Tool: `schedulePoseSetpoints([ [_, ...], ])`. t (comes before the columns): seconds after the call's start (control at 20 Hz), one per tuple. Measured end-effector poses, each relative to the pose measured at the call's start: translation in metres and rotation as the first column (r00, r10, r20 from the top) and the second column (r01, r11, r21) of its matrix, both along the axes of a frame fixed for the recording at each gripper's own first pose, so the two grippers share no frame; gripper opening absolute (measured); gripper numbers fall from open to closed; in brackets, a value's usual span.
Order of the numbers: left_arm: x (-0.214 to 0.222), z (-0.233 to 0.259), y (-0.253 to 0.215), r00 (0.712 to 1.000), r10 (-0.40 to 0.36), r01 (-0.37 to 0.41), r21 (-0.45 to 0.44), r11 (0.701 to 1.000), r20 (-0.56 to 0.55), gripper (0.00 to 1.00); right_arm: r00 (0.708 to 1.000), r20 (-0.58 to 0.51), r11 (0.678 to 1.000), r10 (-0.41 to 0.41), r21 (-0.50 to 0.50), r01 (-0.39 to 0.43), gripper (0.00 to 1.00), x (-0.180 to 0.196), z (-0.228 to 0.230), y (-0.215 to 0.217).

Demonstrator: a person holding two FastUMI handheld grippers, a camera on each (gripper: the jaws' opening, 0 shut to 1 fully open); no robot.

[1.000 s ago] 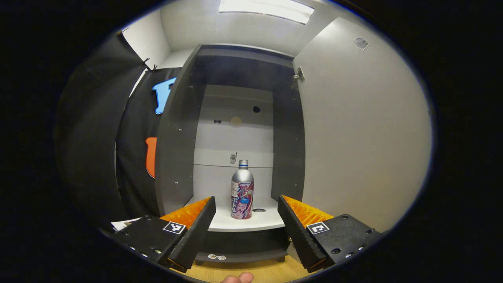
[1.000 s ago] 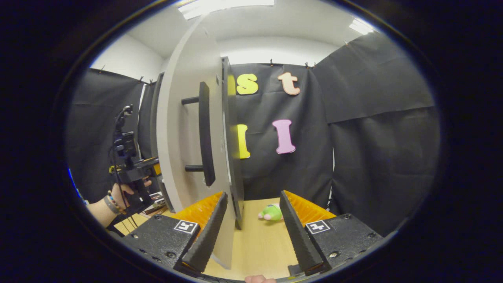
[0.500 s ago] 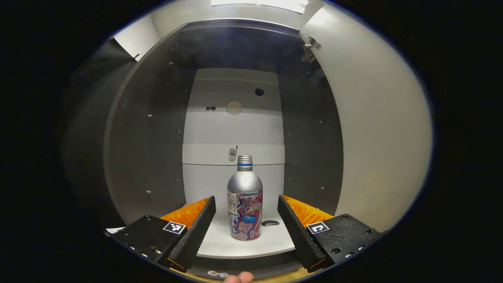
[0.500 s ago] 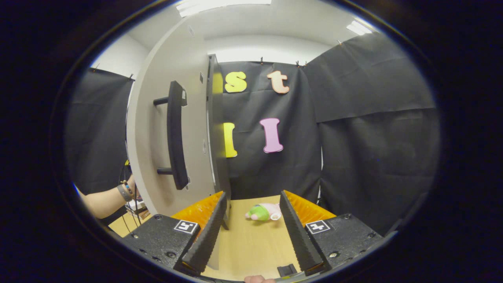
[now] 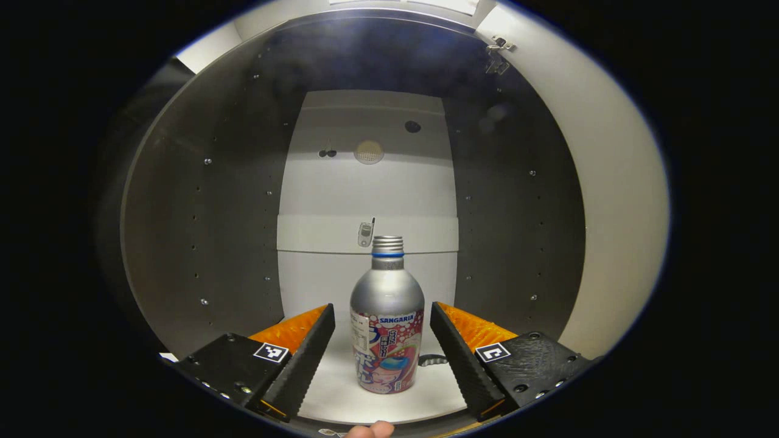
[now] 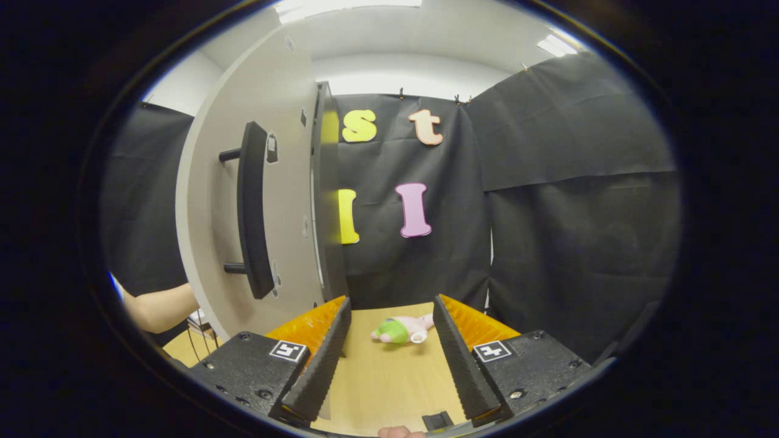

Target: Open the cabinet door with the right hand, grasp the bottle in the cabinet with the left hand and place it on the coaster, then close the cabinet door with the right hand.

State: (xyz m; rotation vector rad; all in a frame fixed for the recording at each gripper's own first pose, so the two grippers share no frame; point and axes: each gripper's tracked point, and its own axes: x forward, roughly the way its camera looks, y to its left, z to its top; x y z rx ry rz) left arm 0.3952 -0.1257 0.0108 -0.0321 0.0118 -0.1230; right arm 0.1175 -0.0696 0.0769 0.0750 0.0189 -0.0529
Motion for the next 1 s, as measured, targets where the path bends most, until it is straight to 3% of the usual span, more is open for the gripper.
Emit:
schedulePoseSetpoints([
  [0.3,0.014,-0.011,0.001,1.000,0.010,-0.009,0.015,1.000,-0.025,0.96,1.000,-0.009,1.000,-0.010,0.007,0.010,0.85,0.004,-0.003,-0.003],
  [0.35,0.015,-0.010,0.002,1.000,0.015,-0.015,0.016,1.000,-0.020,0.93,1.000,-0.012,1.000,-0.010,0.008,0.010,0.85,0.005,-0.004,-0.003],
  [0.4,0.016,-0.009,0.004,1.000,0.020,-0.019,0.014,1.000,-0.017,0.77,1.000,-0.014,1.000,-0.008,0.009,0.008,0.85,0.005,-0.005,-0.002],
  [0.75,-0.009,0.011,0.015,1.000,0.003,-0.003,-0.025,1.000,0.012,0.78,1.000,-0.001,1.000,0.013,0.009,-0.013,0.85,0.005,-0.002,0.003],
  [1.0,-0.055,0.035,0.038,0.997,-0.016,0.021,-0.068,0.997,0.070,0.78,0.999,0.009,0.999,0.034,0.014,-0.034,0.86,0.002,-0.003,0.009],
])
